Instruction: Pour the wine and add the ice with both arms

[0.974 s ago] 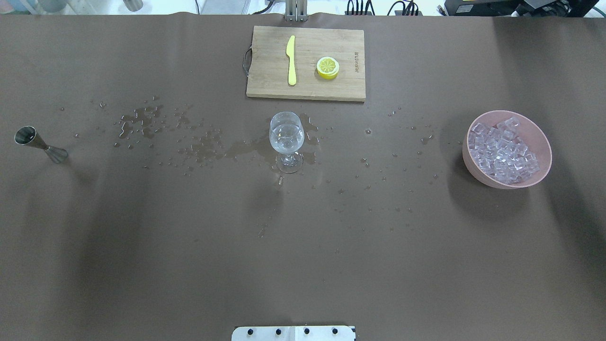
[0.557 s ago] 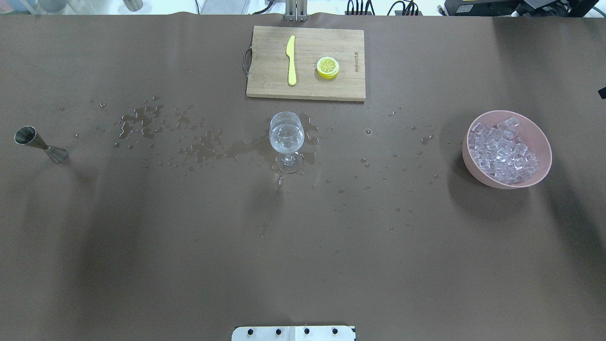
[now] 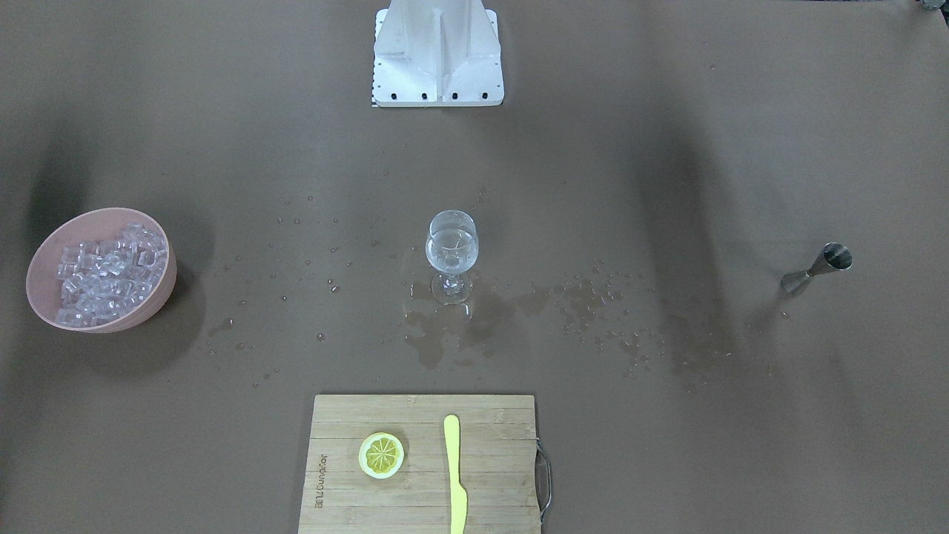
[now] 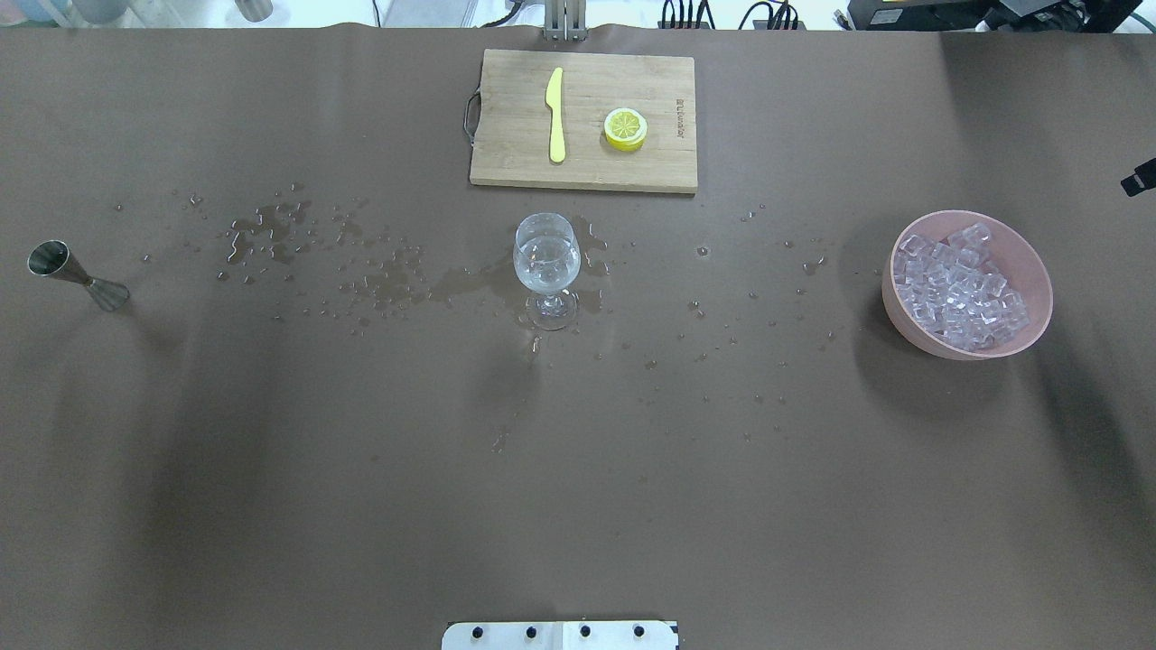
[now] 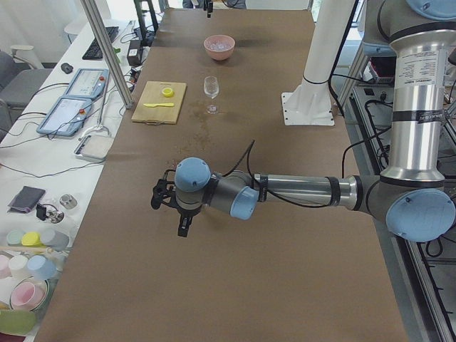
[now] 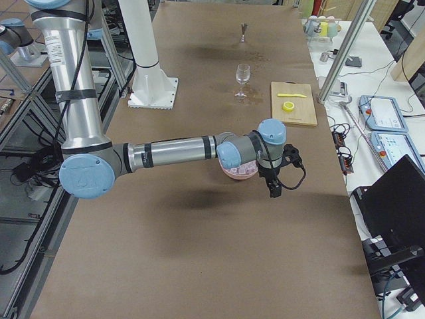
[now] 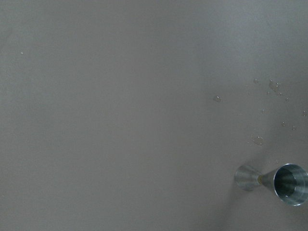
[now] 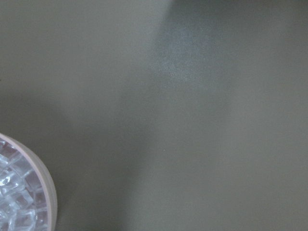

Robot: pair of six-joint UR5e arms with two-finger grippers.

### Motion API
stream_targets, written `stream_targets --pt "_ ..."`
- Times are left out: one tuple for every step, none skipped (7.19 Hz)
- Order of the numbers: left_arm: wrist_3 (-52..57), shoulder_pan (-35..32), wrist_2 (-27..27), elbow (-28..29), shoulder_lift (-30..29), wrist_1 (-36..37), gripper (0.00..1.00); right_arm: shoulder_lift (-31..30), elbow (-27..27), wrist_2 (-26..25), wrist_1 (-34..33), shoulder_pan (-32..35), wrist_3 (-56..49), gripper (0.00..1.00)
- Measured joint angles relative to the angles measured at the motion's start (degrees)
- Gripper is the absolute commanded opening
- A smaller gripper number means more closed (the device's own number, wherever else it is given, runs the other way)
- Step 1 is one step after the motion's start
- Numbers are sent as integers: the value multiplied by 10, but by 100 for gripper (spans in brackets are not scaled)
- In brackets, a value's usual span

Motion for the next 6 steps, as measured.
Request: stream_targets --pt "1 -1 -1 -26 7 0 98 -3 5 1 0 0 0 100" --pt "2 -1 -1 -57 18 0 98 -5 8 3 0 0 0 100" --pt "2 -2 -2 -78 25 0 98 -5 9 9 0 0 0 100" --pt "4 -2 -2 -85 33 -4 98 -3 5 15 0 -1 0 100" --pt "5 -2 -2 -81 48 -29 98 2 2 18 -1 -4 0 100" --pt "3 -2 -1 -73 62 -80 98 6 1 19 -2 -8 1 100"
